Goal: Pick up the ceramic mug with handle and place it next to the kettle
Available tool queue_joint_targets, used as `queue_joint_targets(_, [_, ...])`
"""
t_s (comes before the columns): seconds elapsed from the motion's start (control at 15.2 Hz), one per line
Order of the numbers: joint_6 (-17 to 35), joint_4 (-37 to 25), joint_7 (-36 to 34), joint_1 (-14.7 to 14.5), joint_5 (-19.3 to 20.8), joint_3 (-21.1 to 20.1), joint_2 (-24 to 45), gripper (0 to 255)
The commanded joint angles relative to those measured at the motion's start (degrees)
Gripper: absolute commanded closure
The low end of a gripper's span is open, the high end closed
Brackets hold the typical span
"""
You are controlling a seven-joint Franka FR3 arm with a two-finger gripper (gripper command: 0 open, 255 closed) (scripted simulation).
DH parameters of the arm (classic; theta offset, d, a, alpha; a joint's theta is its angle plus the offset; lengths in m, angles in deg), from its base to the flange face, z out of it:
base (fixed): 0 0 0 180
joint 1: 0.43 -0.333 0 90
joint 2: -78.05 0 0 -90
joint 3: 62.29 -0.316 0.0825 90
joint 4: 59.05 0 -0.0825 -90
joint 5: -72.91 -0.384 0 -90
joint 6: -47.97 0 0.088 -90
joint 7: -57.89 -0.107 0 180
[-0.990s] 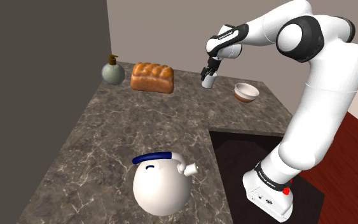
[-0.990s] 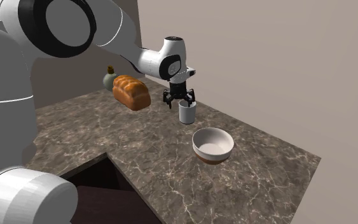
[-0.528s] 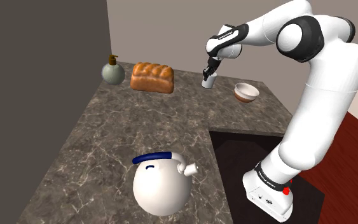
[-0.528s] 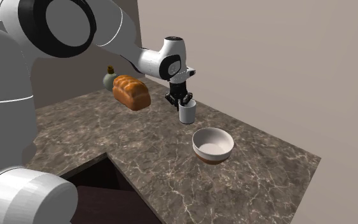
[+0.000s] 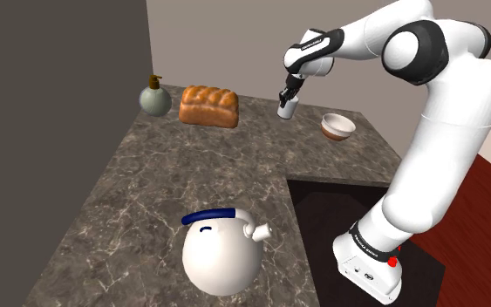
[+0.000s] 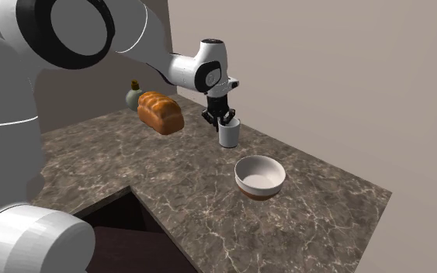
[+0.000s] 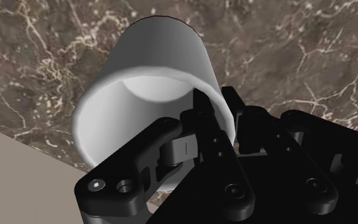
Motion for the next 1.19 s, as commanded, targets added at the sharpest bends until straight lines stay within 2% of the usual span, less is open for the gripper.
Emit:
queue_joint_targets(0.0, [-1.15, -0.32, -0.32, -0.17, 0.47, 0.18, -0.90, 255])
queue_joint_targets(1.12, [-12.78, -7.54, -2.26, -0.73, 3.21, 1.06, -5.65, 255])
